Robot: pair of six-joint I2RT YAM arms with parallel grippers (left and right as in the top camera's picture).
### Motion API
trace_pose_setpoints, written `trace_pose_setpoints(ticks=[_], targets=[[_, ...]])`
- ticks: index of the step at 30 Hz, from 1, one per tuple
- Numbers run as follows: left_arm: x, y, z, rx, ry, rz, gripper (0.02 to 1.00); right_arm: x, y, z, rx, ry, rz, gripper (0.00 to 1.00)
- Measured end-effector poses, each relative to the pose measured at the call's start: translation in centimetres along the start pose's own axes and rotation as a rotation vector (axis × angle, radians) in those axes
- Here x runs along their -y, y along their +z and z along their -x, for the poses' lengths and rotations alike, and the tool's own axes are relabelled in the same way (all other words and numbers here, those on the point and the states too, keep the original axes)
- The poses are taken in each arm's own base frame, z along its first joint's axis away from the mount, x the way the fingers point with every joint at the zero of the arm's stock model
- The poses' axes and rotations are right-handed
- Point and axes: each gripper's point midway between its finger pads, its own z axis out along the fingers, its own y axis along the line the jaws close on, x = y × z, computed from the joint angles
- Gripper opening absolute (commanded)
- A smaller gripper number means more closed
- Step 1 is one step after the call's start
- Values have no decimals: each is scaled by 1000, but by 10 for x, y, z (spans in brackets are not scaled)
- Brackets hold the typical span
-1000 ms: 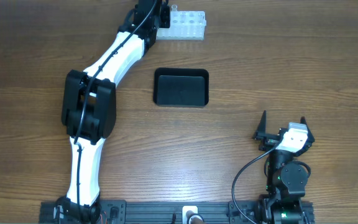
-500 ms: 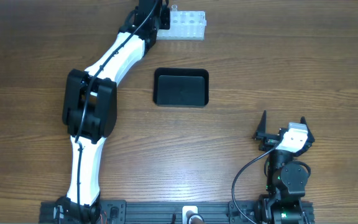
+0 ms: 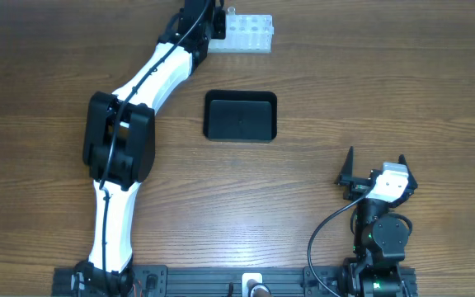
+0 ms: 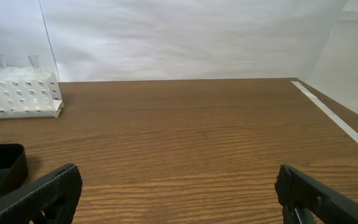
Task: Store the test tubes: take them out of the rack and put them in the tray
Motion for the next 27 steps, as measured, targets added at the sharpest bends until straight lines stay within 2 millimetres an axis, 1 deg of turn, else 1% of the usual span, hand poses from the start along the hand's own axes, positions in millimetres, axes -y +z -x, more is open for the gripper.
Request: trace_pose_setpoints(ticks=[3,5,7,9,10,11,12,14,15,16,17,18,20,21,23,25,26,27], targets=[[-1,-9,9,8,-1,3,95,0,0,0,0,0,0,993],[-1,-23,26,36,-6,3,104,0,0,0,0,0,0,991],[-2,-45,53,85,-12,-1,102,0,0,0,0,0,0,991],[-3,-77,86,149,-22,-5,86,0,0,0,0,0,0,991],[-4,-97,105,188,-30,-10,84,0,0,0,0,-1,0,991],[-5,-111,118,213,-36,-13,80,0,0,0,0,-1,0,993],[-6,-135,135,246,-43,-20,77,0,0,0,0,0,0,989],[-7,-173,157,287,-50,-31,64,0,0,0,0,0,0,991],[-7,-190,164,293,-50,-37,45,0,0,0,0,-1,0,993],[-7,-204,166,286,-48,-42,42,0,0,0,0,0,0,993],[-6,-216,164,266,-46,-47,40,0,0,0,0,0,0,993],[-4,-227,159,231,-47,-53,42,0,0,0,0,0,0,993],[3,-236,136,137,-50,-64,42,0,0,0,0,0,0,993],[8,-237,119,69,-53,-64,42,0,0,0,0,0,0,993],[17,-234,80,-77,-51,-57,42,0,0,0,0,0,0,991],[28,-225,40,-215,-44,-43,49,0,0,0,0,0,0,991],[32,-220,25,-263,-38,-36,60,0,0,0,0,0,0,993],[39,-212,4,-327,-26,-26,69,0,0,0,0,0,0,993]])
